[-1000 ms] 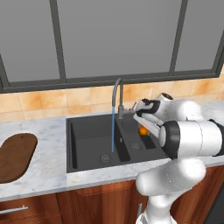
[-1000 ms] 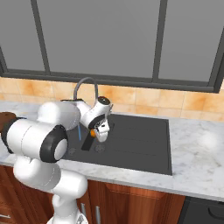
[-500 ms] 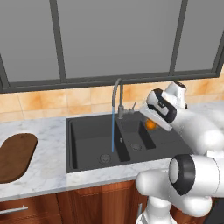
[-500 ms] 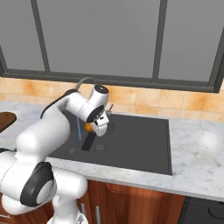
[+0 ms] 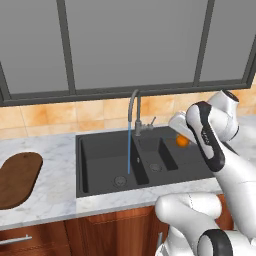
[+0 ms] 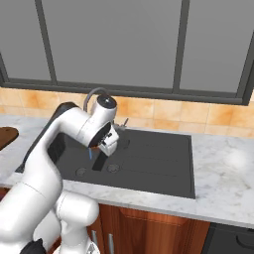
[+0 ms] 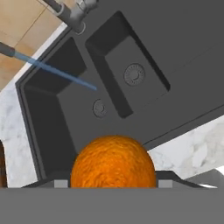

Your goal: Pick the tangerine from the sink and place it on the cutting board to airdry. Then turn off the sink faucet.

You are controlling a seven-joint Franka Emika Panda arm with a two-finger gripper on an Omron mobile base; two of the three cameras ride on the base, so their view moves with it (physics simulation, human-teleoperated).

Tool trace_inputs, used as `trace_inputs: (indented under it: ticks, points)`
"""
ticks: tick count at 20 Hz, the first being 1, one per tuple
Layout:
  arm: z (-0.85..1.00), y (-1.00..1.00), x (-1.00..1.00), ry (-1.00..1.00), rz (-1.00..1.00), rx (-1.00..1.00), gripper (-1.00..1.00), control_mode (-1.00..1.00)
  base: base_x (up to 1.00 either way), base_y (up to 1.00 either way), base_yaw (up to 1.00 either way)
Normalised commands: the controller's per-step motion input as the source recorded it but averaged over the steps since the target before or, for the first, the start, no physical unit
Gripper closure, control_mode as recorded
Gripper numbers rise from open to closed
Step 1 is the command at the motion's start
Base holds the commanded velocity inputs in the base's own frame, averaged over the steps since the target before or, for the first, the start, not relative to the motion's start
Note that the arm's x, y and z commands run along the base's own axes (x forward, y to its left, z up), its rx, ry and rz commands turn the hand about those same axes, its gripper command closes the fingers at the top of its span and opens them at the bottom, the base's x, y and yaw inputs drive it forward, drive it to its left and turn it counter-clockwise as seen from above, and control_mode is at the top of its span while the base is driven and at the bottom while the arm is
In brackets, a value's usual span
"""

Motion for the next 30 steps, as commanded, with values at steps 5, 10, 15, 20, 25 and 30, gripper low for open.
trace_inputs:
  ticks: [5,10,15,20,25,30]
  points:
    - [0.46,0.21,-0.57,0.00,0.21,-0.07,1.00,-1.00,0.00,0.00,0.00]
    - [0.42,0.52,-0.57,-0.07,0.19,-0.14,1.00,-1.00,0.00,0.00,0.00]
    - [0.35,0.63,-0.58,-0.32,0.10,-0.19,1.00,-1.00,0.00,0.00,0.00]
    - [0.38,0.57,-0.37,-0.40,0.00,-0.15,1.00,-1.00,0.00,0.00,0.00]
    - [0.51,0.38,-0.05,-0.11,0.01,0.00,1.00,-1.00,0.00,0.00,0.00]
    - [0.56,0.38,0.00,-0.01,0.02,0.00,1.00,-1.00,0.00,0.00,0.00]
